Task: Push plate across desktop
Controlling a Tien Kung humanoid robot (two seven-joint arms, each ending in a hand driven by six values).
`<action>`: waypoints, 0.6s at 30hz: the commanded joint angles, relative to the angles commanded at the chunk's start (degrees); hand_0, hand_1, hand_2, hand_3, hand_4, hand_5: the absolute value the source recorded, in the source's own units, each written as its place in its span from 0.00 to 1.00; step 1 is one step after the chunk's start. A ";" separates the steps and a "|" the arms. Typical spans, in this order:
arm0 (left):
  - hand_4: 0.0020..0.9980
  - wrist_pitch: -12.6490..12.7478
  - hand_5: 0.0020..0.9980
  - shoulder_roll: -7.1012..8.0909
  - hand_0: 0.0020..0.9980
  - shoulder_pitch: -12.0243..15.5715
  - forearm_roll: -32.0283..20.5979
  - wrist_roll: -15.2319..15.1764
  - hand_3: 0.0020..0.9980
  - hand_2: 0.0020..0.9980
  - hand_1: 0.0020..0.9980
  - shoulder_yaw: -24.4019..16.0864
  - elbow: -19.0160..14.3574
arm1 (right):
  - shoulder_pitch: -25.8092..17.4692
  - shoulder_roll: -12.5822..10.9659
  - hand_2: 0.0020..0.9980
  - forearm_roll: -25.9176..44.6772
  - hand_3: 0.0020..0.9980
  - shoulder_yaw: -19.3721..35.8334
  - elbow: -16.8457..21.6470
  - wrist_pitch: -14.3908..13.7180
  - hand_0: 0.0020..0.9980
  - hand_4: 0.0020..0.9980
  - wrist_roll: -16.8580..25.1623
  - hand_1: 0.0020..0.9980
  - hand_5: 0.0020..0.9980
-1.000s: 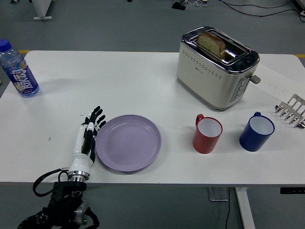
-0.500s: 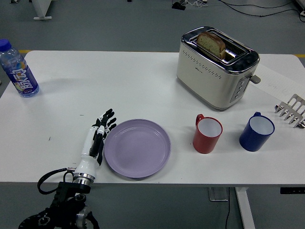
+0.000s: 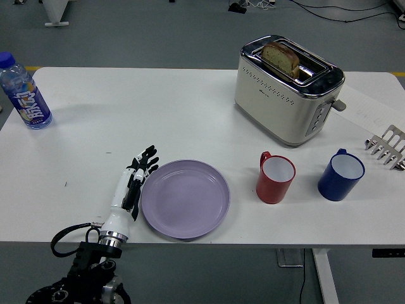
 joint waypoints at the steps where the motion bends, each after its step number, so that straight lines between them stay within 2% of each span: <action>1: 0.57 0.15 1.00 -0.34 0.84 0.37 0.37 0.00 0.89 0.92 0.89 -0.96 0.10 | 0.00 -0.01 0.67 0.06 0.60 -0.04 0.00 -0.02 0.64 0.19 0.02 0.61 0.11; 4: 0.57 0.52 1.00 -1.28 0.84 1.30 0.85 0.00 0.89 0.92 0.89 -3.54 0.42 | 0.05 -0.03 0.67 0.06 0.60 -0.08 0.00 -0.05 0.64 0.19 0.05 0.61 0.11; 9: 0.57 0.88 1.00 -2.52 0.84 2.46 3.06 0.00 0.89 0.91 0.89 -10.50 0.43 | 0.08 -0.01 0.67 0.30 0.60 -0.18 0.00 -0.15 0.64 0.19 0.10 0.61 0.11; 15: 0.57 0.44 1.00 -1.39 0.83 2.50 6.08 0.00 0.88 0.90 0.87 -18.86 -0.47 | 0.28 -0.07 0.67 0.40 0.60 -0.26 0.00 -0.15 0.64 0.19 0.21 0.61 0.11; 18: 0.57 -1.18 1.00 0.04 0.83 2.88 5.83 1.01 0.88 0.90 0.87 -23.34 -0.89 | 0.41 -0.10 0.67 0.42 0.60 -0.26 0.00 -0.15 0.64 0.19 0.23 0.61 0.11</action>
